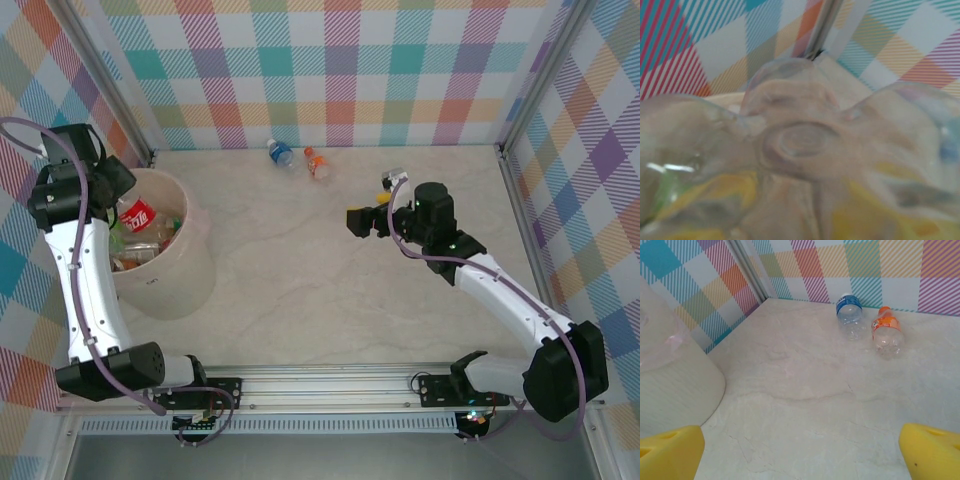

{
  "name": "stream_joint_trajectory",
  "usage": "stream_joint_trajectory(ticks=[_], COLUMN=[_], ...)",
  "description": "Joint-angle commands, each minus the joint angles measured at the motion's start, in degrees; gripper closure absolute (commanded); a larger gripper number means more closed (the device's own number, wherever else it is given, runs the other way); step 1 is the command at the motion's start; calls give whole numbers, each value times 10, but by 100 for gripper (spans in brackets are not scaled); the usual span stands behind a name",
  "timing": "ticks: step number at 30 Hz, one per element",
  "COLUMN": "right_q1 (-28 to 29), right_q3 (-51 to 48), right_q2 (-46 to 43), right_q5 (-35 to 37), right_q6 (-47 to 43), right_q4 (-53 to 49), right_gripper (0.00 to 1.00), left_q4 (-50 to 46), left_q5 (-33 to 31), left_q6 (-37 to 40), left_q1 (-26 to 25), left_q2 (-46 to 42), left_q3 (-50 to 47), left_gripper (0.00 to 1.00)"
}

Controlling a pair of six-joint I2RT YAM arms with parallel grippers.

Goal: Put the plastic bottles in the bin

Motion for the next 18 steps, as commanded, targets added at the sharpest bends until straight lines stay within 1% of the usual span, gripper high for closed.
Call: stream_joint_trajectory(ticks=[1,6,10,12,15,18], right_q1=[2,2,1,2,1,1], right_q3=[13,20,22,21,18,17], right_q2=[5,16,20,19,19,22], right_q5=[8,5,4,8,14,15], right_q6=[-4,0,2,0,-2,-1], right_q4=[-4,-3,-5,-7,-7,-4], right_gripper=[0,0,0,0,0,0], left_q4=[-41,-55,-79,-83,-89,-89], left_q5=[2,-2,-31,-39,-40,-21], left_q6=[-14,-8,-12,-12,-13,-14], left_q1=[17,25,26,26,26,25], left_q2=[-8,14,31,27,18,7], left_q3=[-16,-36,-7,10,32,42], left_gripper=[45,40,18,11,7,5])
